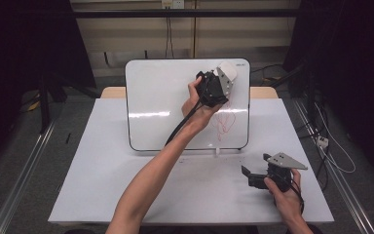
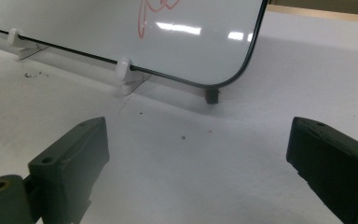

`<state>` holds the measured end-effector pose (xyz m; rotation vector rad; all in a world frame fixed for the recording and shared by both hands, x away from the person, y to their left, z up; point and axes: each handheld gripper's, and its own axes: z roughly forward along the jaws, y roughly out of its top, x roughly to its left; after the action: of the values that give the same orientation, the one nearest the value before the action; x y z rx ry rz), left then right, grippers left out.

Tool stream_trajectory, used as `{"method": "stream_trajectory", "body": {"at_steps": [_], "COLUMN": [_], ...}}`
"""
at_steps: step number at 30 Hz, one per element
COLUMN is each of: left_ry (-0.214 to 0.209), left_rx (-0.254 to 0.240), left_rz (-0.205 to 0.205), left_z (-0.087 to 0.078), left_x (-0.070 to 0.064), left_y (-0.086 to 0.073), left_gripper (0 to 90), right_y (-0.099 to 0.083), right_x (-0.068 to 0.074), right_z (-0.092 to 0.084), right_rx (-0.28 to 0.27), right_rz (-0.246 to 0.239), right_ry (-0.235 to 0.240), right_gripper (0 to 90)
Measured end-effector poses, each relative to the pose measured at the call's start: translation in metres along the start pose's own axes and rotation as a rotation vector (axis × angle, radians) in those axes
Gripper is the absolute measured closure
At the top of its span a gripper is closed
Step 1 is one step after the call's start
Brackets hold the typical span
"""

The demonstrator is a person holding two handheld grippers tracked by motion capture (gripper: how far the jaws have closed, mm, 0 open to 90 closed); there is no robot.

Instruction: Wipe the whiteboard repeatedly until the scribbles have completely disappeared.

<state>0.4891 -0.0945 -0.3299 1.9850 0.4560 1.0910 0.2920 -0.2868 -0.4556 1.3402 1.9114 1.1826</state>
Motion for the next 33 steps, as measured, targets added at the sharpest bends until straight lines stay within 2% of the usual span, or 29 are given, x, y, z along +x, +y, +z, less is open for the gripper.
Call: {"method": "stream_trajectory", "body": {"at_steps": [11,18,23,33], "left_ry": [-0.037,-0.062,-0.090,-0.083], "left_rx": [0.002,-0.009,0.010,0.010], "left_rz": [0.042,0.080,0.076,0.064], "left_z": [-0.001,-0.009,-0.008,-0.001], "left_x": [-0.025,-0.046,-0.040,-0.026], "left_y": [-0.007,-0.018,-0.015,-0.001], "left_gripper": [31.1,31.1,31.0,31.1], "right_y": [0.000,0.000,0.000,0.000], "right_x": [0.001,0.001,0.001,-0.001], "right_z": [0.000,0.000,-0.001,-0.001], "right_rx": [-0.002,-0.002,-0.004,-0.007], "right_rz": [-0.003,-0.005,-0.008,-0.009], "right_ry": [-0.001,-0.002,-0.001,-0.002], "right_gripper": [5.8,5.8,5.8,5.8]}}
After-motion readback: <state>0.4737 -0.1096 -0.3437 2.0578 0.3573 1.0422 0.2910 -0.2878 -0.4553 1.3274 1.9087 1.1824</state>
